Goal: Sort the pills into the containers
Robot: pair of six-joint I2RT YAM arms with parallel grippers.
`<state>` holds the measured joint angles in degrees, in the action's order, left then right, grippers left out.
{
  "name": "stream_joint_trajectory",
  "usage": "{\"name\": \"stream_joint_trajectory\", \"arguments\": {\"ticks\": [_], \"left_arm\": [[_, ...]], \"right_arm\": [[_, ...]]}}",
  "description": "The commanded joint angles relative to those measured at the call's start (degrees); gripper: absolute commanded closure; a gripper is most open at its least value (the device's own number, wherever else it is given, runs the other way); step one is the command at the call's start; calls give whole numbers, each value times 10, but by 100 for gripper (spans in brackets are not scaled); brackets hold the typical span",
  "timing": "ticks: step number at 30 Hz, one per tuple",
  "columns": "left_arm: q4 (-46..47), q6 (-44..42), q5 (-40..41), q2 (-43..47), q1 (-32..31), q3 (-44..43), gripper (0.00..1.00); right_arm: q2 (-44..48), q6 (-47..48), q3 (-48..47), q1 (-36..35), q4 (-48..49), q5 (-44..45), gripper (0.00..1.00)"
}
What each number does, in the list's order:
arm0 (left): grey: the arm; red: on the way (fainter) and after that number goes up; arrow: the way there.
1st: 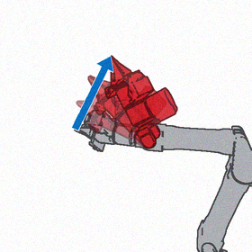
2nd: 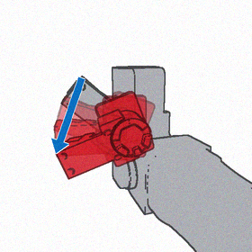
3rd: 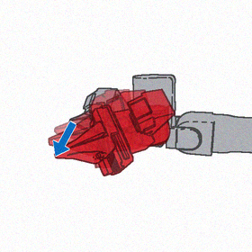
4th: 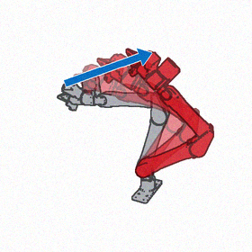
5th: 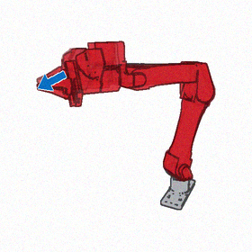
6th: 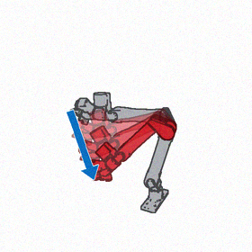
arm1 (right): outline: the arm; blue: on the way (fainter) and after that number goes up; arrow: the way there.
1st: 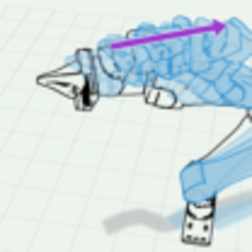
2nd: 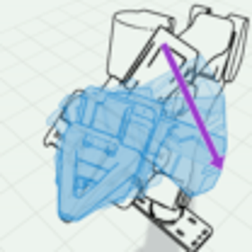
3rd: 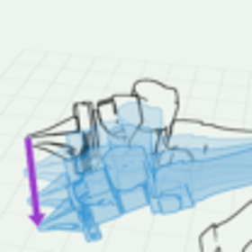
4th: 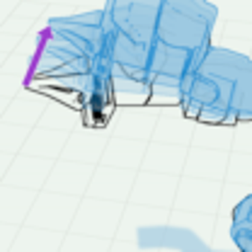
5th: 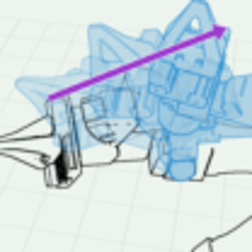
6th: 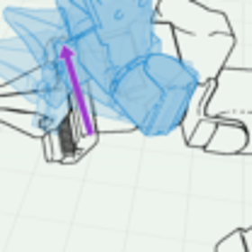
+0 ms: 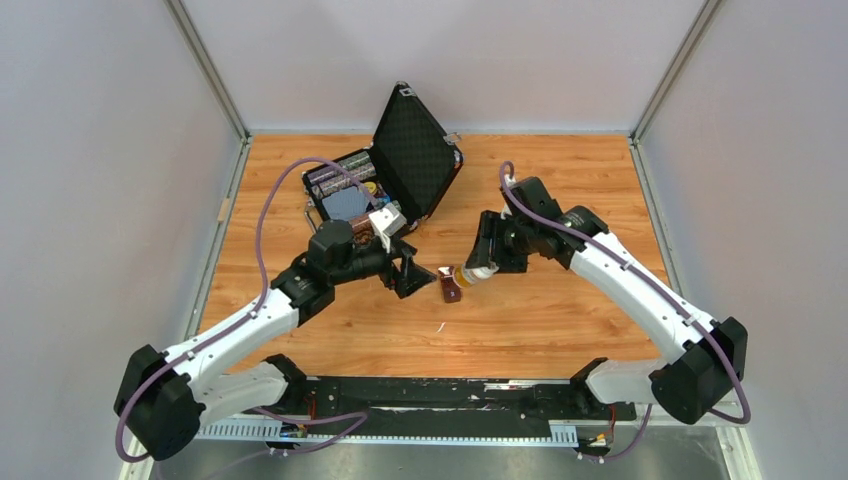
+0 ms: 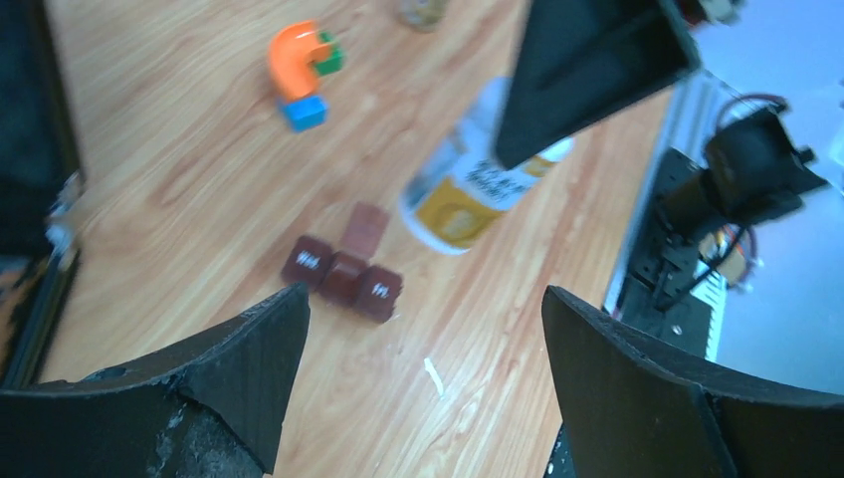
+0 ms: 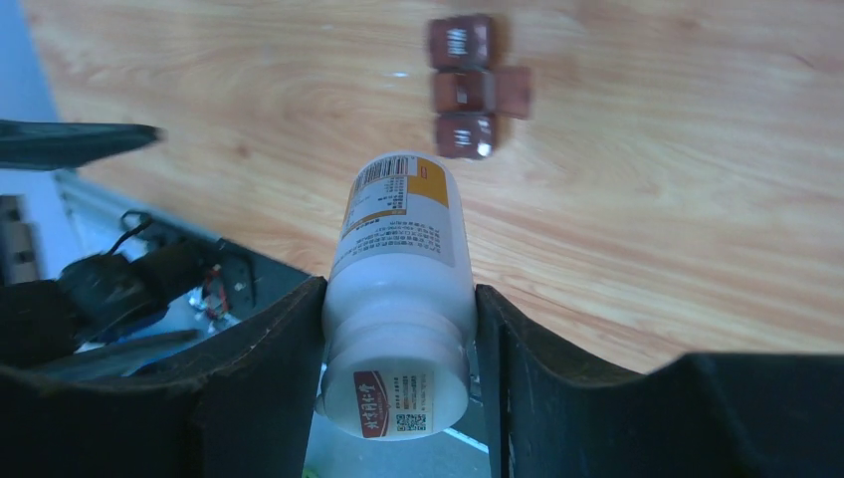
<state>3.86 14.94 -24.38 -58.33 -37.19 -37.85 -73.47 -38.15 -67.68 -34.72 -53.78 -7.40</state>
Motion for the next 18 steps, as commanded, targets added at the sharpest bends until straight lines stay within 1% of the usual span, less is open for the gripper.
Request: {"name": "stream_joint_trajectory", "arguments": {"ticks": [1, 2, 6, 13, 15, 17, 18], "left_arm": [[108, -70, -97, -31, -24, 0, 8], [115, -82, -116, -37, -30, -2, 8], [115, -125, -158, -66, -48, -13, 10], [96, -165, -163, -107, -58, -39, 11], [99, -162, -179, -117, -58, -44, 12], [109, -155, -190, -126, -58, -47, 16], [113, -154, -192, -128, -58, -45, 19]], "right_arm": [[-24, 78, -64, 3, 46, -128, 56], [-27, 85, -71, 3, 48, -159, 56], [-39, 104, -85, 3, 51, -215, 56], [-46, 122, -99, 3, 56, -284, 57], [-46, 125, -98, 3, 56, -289, 57], [-46, 127, -97, 3, 57, -292, 56], [-47, 128, -96, 2, 58, -297, 56]]}}
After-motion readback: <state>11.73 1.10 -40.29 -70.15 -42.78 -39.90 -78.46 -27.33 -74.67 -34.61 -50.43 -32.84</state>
